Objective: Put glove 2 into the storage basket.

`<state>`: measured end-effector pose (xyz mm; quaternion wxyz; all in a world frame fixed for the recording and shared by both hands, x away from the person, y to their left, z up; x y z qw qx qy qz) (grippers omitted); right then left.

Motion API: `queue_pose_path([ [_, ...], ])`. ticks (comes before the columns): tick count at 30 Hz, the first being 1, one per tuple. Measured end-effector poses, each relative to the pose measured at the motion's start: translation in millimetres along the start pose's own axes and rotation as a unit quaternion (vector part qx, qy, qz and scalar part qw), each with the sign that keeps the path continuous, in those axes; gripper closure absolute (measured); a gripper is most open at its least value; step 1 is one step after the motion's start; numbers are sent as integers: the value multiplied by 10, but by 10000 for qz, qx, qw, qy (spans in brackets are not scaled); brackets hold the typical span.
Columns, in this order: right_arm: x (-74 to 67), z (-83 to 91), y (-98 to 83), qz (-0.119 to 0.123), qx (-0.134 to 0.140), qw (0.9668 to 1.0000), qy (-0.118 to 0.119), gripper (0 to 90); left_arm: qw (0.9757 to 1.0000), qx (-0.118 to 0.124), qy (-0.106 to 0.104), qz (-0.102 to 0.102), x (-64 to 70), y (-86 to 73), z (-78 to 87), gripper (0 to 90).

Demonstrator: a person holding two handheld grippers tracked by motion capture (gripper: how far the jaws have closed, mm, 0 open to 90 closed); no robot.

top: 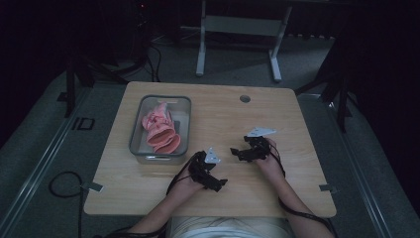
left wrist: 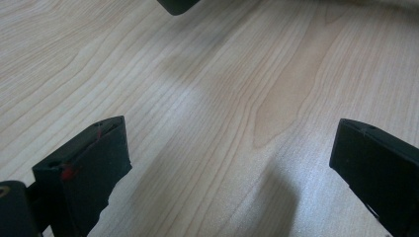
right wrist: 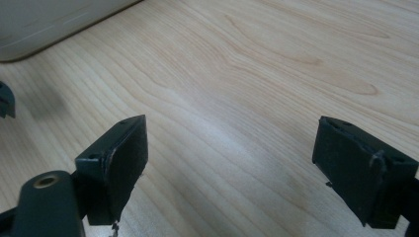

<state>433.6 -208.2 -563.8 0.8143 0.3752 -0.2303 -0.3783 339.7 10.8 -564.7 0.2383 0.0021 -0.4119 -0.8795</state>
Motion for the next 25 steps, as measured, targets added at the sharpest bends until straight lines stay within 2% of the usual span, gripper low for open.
queue_pose_path([
  [4, -6, 8, -17, -42, 14, 10000, 15, 137, 9999, 73, 79, -59, 28, -16, 9, 14],
  [9, -3, 11, -33, -45, 81, 10000, -14, 137, 9997, 196, 119, -30, 42, -48, 17, 14],
  [13, -4, -4, -55, -53, 80, 10000, 5, 137, 9996, 103, 201, -192, 58, -65, -3, 14],
  [25, 0, 10, -60, -74, 211, 9997, -57, 139, 9995, 105, 172, -254, 69, -79, -6, 14],
])
Point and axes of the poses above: each handheld gripper's, and its own axes: z roughly backward along the jaws, y roughly out of its top, x roughly to its right, the point moved 1 cm from there along -z, roughly forward along the jaws, and after that the axes turned 12 degrees about -y, right-handed, at the moved point
